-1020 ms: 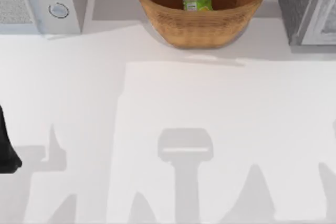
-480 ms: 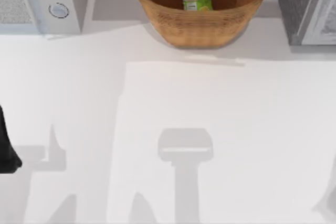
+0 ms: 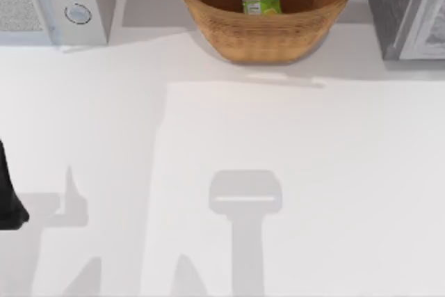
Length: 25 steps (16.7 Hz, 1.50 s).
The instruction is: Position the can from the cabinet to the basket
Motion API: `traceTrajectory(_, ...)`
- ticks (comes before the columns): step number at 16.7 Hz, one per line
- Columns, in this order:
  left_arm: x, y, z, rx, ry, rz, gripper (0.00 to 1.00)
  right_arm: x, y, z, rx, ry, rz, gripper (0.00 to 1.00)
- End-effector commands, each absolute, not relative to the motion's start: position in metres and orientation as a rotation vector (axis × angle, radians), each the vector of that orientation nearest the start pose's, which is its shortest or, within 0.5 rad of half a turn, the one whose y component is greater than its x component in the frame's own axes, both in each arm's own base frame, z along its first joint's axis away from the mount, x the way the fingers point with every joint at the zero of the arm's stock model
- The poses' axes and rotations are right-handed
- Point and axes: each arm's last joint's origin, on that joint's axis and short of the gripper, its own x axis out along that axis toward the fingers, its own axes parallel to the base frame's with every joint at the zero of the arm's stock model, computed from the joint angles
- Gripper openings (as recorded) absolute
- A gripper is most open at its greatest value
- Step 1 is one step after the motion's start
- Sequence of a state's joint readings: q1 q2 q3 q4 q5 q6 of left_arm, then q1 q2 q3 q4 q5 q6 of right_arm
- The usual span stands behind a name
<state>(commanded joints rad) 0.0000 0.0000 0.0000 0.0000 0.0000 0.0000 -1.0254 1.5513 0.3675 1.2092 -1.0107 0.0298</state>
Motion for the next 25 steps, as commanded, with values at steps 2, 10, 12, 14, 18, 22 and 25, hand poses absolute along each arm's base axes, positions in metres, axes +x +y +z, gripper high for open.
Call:
traceTrajectory(2, 0.106, -0.001, 0.16, 0.0, 0.0, 0.0, 1.0, 0.154, -0.201, 0.161, 0.0, 0.0, 0.001, 1.0)
traceTrajectory(10, 0.106, -0.001, 0.16, 0.0, 0.0, 0.0, 1.0, 0.171, -0.233, 0.198, -0.009, -0.005, 0.012, 1.0)
traceTrajectory(12, 0.106, -0.001, 0.16, 0.0, 0.0, 0.0, 1.0, 0.179, -0.25, 0.225, -0.007, -0.004, 0.011, 1.0)
traceTrajectory(14, 0.106, -0.001, 0.16, 0.0, 0.0, 0.0, 1.0, 0.186, -0.265, 0.258, -0.001, 0.0, 0.01, 1.0)
traceTrajectory(18, 0.106, -0.001, 0.16, 0.0, 0.0, 0.0, 1.0, 0.19, -0.276, 0.34, 0.021, 0.012, 0.007, 1.0)
traceTrajectory(22, 0.106, -0.001, 0.16, 0.0, 0.0, 0.0, 1.0, 0.181, -0.256, 0.424, 0.033, 0.019, 0.005, 1.0)
traceTrajectory(25, 0.106, -0.001, 0.16, 0.0, 0.0, 0.0, 1.0, 0.168, -0.229, 0.473, 0.027, 0.016, 0.004, 1.0)
